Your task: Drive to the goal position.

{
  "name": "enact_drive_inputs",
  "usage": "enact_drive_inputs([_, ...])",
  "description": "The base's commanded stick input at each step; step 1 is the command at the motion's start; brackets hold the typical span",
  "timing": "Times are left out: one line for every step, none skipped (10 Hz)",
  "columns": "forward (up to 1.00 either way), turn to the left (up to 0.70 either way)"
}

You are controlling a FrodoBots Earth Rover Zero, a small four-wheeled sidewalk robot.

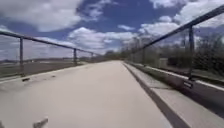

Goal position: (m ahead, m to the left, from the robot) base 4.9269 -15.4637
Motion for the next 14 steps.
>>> enact_drive_inputs([1.0,-0.2])
enact_drive_inputs([1.0,0.0])
enact_drive_inputs([1.0,0.0])
enact_drive_inputs([1.0,-0.09])
enact_drive_inputs([1.0,-0.27])
enact_drive_inputs([1.0,-0.27])
enact_drive_inputs([1.0,0.0])
enact_drive_inputs([1.0,0.0])
enact_drive_inputs([1.0,-0.27])
enact_drive_inputs([1.0,-0.16])
enact_drive_inputs([1.0,-0.04])
enact_drive_inputs([1.0,-0.15])
enact_drive_inputs([1.0,0.0])
enact_drive_inputs([1.0,0.0])
